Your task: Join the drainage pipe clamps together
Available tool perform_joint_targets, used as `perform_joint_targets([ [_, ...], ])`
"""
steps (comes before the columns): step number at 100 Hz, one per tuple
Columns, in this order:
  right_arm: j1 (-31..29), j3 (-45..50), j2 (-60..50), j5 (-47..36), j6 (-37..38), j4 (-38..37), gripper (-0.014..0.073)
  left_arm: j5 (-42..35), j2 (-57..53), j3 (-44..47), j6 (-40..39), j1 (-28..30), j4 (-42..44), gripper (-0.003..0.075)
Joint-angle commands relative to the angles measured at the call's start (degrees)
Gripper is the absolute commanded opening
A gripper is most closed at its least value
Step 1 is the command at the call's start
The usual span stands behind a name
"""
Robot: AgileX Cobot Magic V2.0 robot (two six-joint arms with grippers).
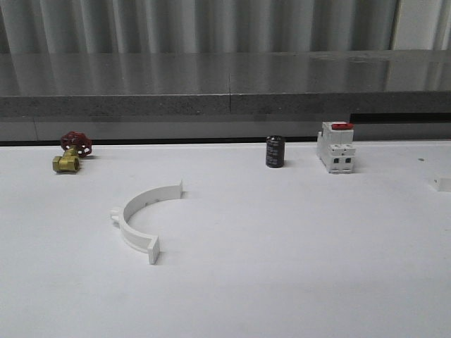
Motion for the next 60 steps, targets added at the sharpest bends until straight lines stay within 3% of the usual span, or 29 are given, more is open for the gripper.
perform_joint_targets([
  [1, -0.31, -1.19, -0.87, -4.84, -0.26, 0.15, -0.0067, -4.4, -4.12, 1.85, 0.1, 0.09, 0.87, 0.0386],
  [20, -0.31, -1.19, -0.87, -7.02, -0.26, 0.15, -0.0067, -4.4, -10.81, 5.16, 0.1, 0.09, 1.64, 0.0364],
  [29, -0.31, -1.19, -0.87, -9.81, -0.26, 0.15, -0.0067, -4.49, -11.81, 5.16, 0.1, 0.09, 2.12, 0.027],
  [46, -0.31, -1.78, -0.72, -10.29, -0.26, 0.15, -0.0067, -4.74, -11.91, 5.16, 0.1, 0.09, 2.12, -0.0022],
  [60, -0.31, -6.54, 0.68, -4.52, -0.26, 0.35, -0.0067, -4.85, -11.91, 5.16, 0.1, 0.09, 2.12, -0.002],
])
